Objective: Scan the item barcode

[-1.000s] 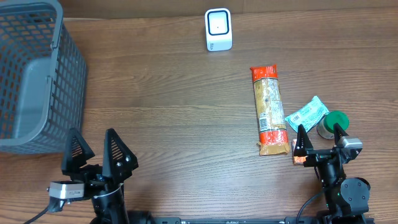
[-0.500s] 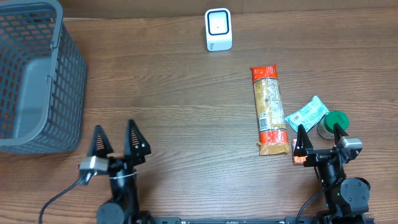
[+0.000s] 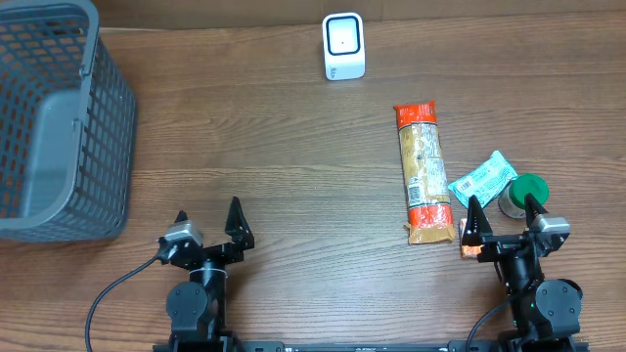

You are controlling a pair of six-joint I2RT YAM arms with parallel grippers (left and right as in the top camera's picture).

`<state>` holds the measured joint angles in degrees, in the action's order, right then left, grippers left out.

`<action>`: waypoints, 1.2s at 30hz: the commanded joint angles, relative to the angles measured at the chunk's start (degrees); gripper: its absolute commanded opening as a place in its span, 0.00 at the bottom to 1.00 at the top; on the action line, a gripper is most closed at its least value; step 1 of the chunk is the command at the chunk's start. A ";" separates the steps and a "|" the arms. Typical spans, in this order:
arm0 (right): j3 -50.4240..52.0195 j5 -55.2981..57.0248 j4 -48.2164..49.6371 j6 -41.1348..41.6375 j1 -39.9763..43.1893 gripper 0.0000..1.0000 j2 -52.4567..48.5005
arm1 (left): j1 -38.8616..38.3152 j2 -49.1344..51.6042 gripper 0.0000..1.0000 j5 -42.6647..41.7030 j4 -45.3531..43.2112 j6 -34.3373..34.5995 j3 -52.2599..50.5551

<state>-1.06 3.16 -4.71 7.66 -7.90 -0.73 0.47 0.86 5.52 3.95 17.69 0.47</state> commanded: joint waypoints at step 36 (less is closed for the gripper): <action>0.61 -0.33 0.22 -0.26 0.26 1.00 0.57 | 0.26 -0.66 1.00 -4.72 0.37 -17.73 -0.20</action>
<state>-1.06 3.16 -4.71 7.66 -7.90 -0.73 0.47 0.86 1.67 4.38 1.23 0.47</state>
